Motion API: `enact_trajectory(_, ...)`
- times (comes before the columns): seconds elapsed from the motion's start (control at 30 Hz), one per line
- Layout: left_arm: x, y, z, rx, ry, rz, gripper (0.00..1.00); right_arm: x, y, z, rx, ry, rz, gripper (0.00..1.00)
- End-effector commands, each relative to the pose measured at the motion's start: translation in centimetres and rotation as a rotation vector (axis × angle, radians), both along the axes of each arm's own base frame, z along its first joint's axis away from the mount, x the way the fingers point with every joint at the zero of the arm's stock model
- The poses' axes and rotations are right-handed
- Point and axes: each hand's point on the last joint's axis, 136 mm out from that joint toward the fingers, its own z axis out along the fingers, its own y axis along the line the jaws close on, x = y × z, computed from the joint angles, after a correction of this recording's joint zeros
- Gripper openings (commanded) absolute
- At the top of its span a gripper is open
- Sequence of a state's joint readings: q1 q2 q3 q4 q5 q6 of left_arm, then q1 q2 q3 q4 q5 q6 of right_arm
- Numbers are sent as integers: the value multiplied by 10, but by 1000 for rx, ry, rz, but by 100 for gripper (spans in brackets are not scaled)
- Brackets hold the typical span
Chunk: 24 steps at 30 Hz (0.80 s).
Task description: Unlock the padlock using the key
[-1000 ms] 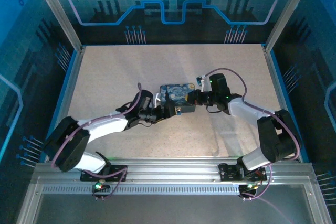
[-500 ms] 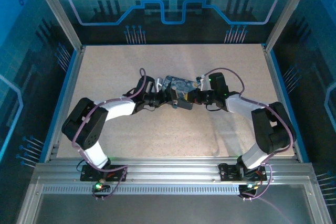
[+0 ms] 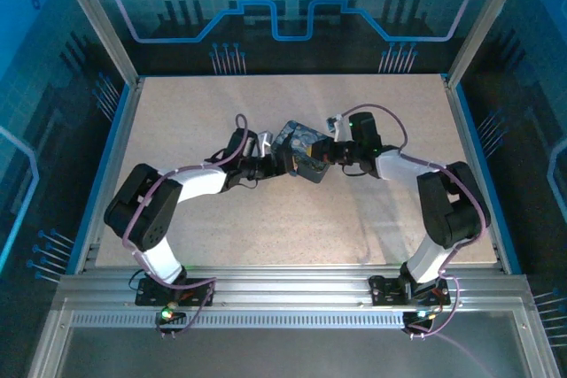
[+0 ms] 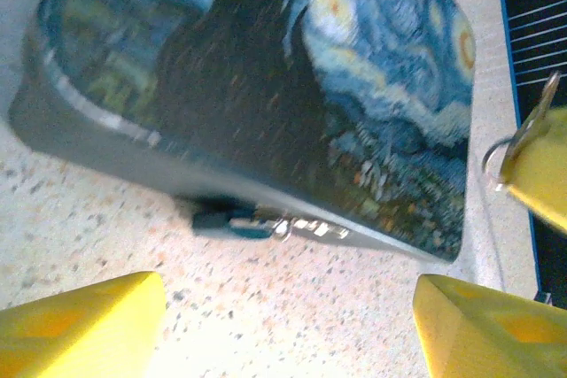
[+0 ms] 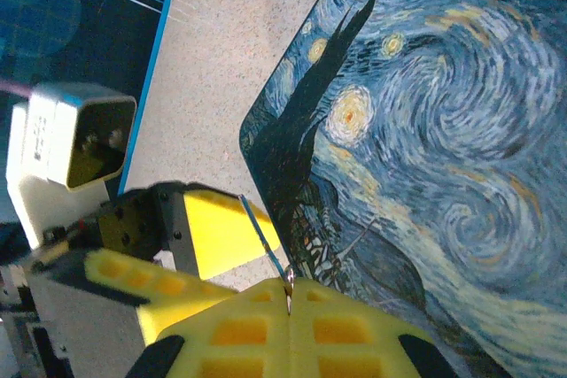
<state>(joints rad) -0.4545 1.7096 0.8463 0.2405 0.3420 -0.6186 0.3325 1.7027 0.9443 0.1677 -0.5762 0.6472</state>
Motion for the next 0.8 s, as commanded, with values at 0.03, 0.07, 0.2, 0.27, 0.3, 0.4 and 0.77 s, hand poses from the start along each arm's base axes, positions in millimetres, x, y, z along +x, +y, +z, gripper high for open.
enact_trajectory(0.03, -1, -1, 10, -4, -115, -36, 76, 12, 3, 2, 19, -5, 3, 0)
enact_trajectory(0.07, -2, -2, 9, 1, -125, -44, 76, 13, 4, 0, 18, 0, 3, 0)
enact_trajectory(0.2, -3, -6, 3, 17, -151, -70, 75, 12, 3, -11, 5, 23, -1, 0)
enact_trajectory(0.27, -4, -9, 0, 19, -165, -80, 75, 11, 1, -17, -1, 33, -3, 0)
enact_trajectory(0.3, -3, -11, 0, 18, -171, -85, 75, 9, 1, -19, -2, 38, -2, 0)
enact_trajectory(0.4, -3, -16, -4, 35, -200, -101, 74, 5, 1, -26, -2, 53, 2, 0)
enact_trajectory(0.77, 3, -24, -24, 146, -253, -101, 75, -6, -6, -47, -37, 105, -4, 0)
